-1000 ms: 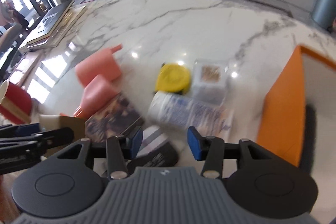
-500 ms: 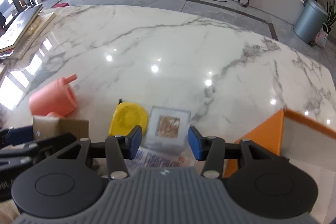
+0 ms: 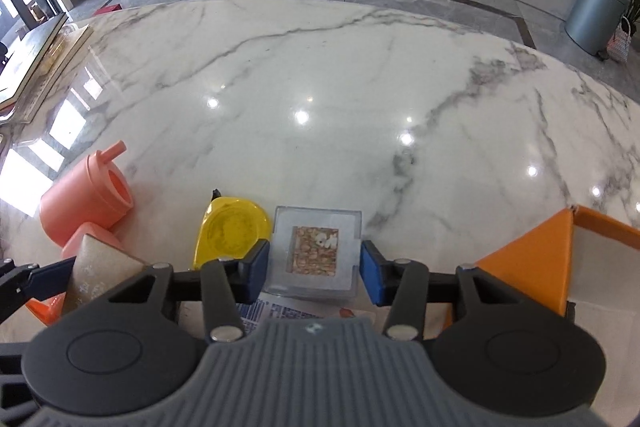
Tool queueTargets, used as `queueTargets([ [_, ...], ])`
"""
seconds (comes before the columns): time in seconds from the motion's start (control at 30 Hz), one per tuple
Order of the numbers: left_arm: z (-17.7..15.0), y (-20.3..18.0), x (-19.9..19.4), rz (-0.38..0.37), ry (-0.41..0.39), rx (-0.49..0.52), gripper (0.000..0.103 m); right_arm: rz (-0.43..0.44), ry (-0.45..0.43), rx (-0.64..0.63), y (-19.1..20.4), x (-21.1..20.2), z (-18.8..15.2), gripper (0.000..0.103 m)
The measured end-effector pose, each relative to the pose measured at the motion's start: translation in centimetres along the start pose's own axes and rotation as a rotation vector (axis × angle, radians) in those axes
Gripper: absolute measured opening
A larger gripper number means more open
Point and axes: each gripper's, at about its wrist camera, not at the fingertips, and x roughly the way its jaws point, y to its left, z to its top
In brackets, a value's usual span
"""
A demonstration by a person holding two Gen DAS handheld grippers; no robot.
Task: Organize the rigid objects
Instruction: 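Grasp the gold square box with the left gripper while the right gripper grasps the clear cube box, then carry the gold box and clear cube box over the orange shoebox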
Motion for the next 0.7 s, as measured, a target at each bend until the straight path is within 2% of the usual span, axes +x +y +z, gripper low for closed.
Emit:
queueTargets([
  [0.2,-0.6,-0.9,0.1,0.033,-0.025,0.083,0.069,-0.01,-0.079,-0.02,0.1,-2.9,-0.6,0.048],
  [0.3,-0.6,-0.7,-0.1,0.028,-0.032,0.065,0.069,0.003,-0.12,-0.011,-0.3,-5.1,-1.0,0.048],
  [0.43,-0.3,-0.2,-1.5,-0.018,-0.055,0.004,0.069,0.027,-0.18,0.02,-1.1,-8.3,-1.9,0.048],
  [0.57,-0.1,-1.3,-4.2,-0.068,-0.097,-0.003,0.069,0.038,-0.248,0.058,-2.7,-11.9,-3.2,0.048],
  [0.7,-0.1,-3.6,-6.5,-0.155,-0.095,0.001,0.069,0.045,-0.313,0.125,-5.2,-15.7,-5.0,0.048],
])
